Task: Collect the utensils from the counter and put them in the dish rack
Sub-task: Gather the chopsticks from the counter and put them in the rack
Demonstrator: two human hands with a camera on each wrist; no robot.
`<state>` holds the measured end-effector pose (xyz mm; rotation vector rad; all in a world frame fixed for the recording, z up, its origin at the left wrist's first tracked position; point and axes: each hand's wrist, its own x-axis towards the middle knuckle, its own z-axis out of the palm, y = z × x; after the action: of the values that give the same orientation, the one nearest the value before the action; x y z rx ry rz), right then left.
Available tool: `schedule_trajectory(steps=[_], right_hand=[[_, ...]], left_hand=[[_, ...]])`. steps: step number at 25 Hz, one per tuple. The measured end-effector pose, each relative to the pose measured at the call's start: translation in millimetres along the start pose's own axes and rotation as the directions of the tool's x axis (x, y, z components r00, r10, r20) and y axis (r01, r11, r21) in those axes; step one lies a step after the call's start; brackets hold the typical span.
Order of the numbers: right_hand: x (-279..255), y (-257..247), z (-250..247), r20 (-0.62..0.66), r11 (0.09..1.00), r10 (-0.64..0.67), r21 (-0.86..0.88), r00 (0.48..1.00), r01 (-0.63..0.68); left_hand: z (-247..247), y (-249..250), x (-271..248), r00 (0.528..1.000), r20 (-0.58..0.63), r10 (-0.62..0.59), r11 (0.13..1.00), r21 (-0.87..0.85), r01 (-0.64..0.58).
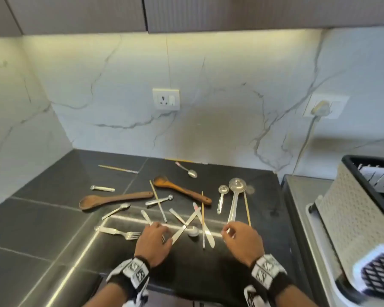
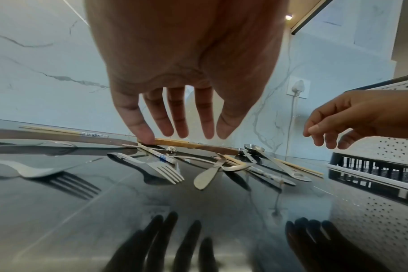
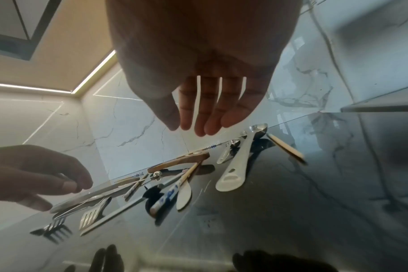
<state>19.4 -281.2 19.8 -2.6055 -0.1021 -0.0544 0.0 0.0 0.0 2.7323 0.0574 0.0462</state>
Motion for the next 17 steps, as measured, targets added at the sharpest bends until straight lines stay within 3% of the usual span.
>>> schedule_trajectory(steps=[3,9,17], right_hand=[[45,-18,14,0.054,0.999,0.023,-0.038,0.998,-0.021],[107,-50,48,0.172,0.976,0.194,-0.135,0.966,-0.172],[138,-54,65,0.376,0.94,0.324,-0.231,0.868,-0.251]], left_hand=[[-5,-16,35,0.998,0.061,-0.022,0.999,-0.026,0.024],[-11,-49,104,0.986,0.165,-0.001,0.999,-0.039,0.008],[-6,-77,142,0.925,0.372,0.083,0.997,-0.019,-0.081]])
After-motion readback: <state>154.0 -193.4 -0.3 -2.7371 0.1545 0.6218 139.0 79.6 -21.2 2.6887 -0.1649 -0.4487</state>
